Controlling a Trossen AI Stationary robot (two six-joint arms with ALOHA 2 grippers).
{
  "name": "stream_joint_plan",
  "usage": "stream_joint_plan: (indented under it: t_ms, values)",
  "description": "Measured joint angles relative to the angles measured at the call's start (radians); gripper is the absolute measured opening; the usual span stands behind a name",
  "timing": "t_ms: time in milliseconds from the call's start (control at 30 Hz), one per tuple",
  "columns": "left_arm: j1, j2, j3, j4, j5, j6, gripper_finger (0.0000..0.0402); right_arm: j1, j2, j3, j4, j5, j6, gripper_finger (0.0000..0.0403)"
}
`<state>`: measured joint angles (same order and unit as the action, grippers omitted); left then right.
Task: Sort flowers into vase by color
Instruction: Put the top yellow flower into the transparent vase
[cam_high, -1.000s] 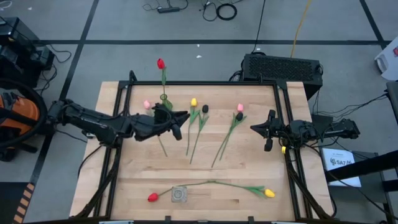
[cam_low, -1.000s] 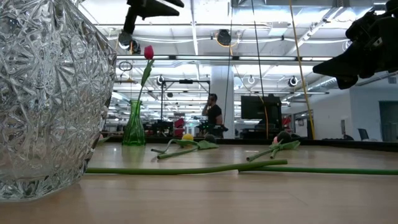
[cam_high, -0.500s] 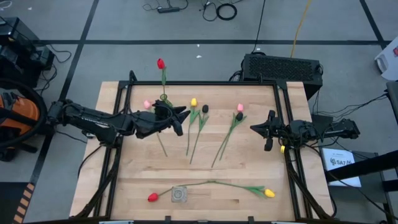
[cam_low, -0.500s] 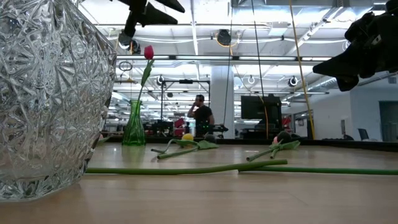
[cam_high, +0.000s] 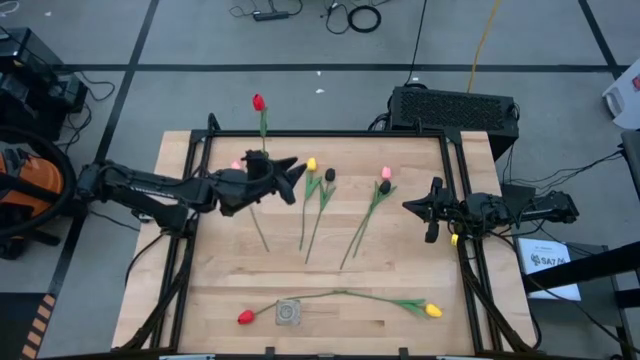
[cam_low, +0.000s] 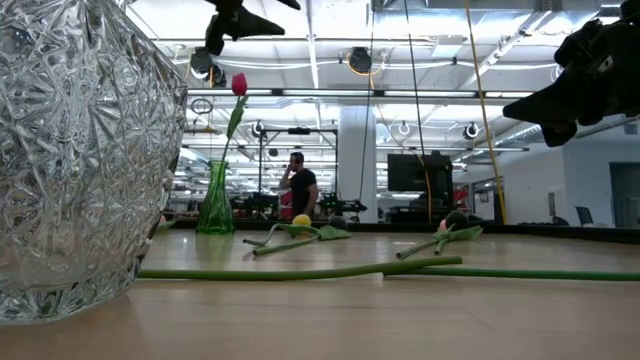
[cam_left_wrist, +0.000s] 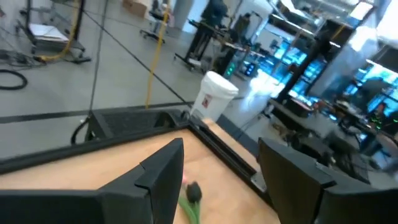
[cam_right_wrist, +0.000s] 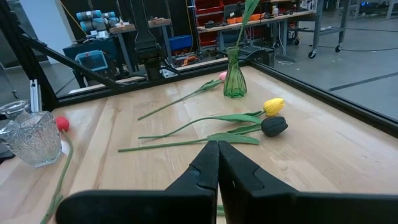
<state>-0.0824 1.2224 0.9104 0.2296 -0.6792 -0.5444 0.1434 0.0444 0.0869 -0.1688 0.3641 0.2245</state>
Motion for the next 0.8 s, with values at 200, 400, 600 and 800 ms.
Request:
stream_joint_plan:
  t_ms: [200, 400, 600, 800]
  values:
    - [0.03, 0.103, 0.227, -0.264, -0.004, 0.0, 0.0212, 0.0, 0.0, 0.0, 0.003, 0.0, 0.0, 0.0]
    - [0.069, 0.256, 0.473, -0.591, 0.006, -0.09, 0.0212, 0.0, 0.0, 0.0, 0.01, 0.0, 0.004, 0.0]
    - [0.144, 0.368, 0.588, -0.837, 0.174, -0.319, 0.0212, 0.0, 0.0, 0.0, 0.01, 0.0, 0.062, 0.0]
    - [0.191, 0.483, 0.588, -0.921, 0.288, -0.367, 0.0212, 0.0, 0.0, 0.0, 0.01, 0.0, 0.082, 0.0]
